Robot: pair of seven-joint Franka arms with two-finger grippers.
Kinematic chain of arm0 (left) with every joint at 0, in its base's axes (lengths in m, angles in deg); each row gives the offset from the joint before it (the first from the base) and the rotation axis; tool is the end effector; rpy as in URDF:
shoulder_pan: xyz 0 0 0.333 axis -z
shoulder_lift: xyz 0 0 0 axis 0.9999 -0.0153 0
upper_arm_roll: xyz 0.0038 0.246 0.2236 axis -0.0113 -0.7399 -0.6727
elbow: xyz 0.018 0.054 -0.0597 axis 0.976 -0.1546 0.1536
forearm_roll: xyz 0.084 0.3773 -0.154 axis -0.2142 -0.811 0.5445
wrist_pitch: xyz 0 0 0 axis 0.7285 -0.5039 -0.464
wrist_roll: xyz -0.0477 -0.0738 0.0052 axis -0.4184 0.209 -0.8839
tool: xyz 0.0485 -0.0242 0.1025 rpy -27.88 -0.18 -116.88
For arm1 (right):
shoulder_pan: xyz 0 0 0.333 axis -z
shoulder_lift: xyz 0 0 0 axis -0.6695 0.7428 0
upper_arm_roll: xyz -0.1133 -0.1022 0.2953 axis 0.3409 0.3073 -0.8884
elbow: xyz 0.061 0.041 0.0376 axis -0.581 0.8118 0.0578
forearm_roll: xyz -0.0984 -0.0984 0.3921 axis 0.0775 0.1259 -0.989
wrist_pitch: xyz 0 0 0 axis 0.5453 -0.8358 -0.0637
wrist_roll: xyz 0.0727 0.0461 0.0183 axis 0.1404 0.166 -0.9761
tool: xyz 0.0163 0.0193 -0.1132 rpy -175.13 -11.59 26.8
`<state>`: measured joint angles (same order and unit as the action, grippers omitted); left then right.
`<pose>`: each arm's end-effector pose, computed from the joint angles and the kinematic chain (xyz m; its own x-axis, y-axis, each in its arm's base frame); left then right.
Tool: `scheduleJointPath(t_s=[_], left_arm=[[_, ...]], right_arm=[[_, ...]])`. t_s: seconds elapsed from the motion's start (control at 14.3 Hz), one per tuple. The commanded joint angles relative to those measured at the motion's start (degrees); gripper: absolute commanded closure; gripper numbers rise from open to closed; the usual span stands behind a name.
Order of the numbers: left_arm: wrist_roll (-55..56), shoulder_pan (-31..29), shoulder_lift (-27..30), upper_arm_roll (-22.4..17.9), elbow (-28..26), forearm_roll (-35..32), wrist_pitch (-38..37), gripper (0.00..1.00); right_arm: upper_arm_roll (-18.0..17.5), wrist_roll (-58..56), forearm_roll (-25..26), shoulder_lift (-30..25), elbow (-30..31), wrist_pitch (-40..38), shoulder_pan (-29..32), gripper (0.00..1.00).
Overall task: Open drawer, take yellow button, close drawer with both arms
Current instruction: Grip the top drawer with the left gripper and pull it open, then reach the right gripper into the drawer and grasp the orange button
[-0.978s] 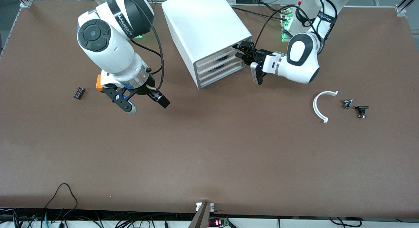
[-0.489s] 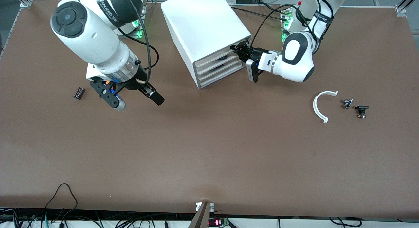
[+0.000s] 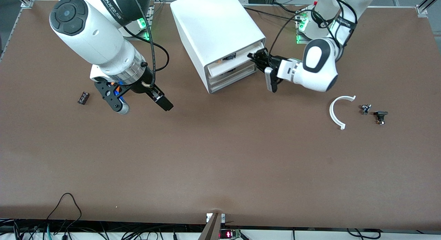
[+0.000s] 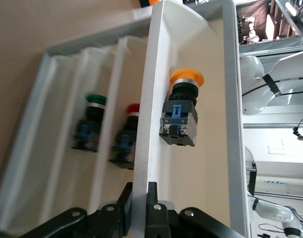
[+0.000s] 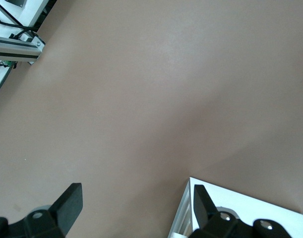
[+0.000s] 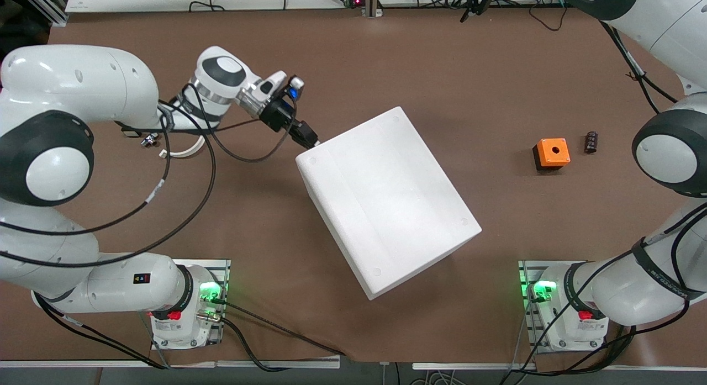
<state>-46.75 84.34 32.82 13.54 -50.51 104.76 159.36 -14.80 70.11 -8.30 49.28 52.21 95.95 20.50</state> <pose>0.4574 -0.2600 0.2693 0.8115 -0.5794 0.0760 -0.2826 -0.2754 0.9189 0.6274 0.3396 0.5662 0.6730 -0.7307 -0.1153 -0.7388 -0.6562 -0.1534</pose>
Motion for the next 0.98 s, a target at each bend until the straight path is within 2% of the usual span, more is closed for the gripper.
scheduleJointPath(t_s=[0.0,0.35,0.56,0.84,0.91], left_arm=[[0.3,-3.6,-7.9,0.2,7.5,-6.2,0.1,1.0],[0.7,-5.0,-12.4,-1.1,13.8,-6.7,0.1,1.0],[0.8,-5.6,-14.3,-2.0,17.6,-11.3,0.0,1.0],[0.7,-6.3,-14.7,-2.1,18.2,-11.4,-0.2,1.0],[0.7,-6.4,-14.6,-2.0,18.4,-11.4,-0.2,0.86]], right_arm=[[-0.3,3.5,-0.8,2.7,-2.3,0.4,-0.9,0.01],[-0.3,16.0,-0.7,5.1,-3.4,2.7,-7.0,0.01],[-0.2,23.3,-0.5,8.4,-6.5,3.6,-10.9,0.01],[0.0,30.2,-0.2,12.1,-9.8,4.0,-15.8,0.01],[0.3,31.6,-0.2,12.9,-9.8,4.6,-17.2,0.01]])
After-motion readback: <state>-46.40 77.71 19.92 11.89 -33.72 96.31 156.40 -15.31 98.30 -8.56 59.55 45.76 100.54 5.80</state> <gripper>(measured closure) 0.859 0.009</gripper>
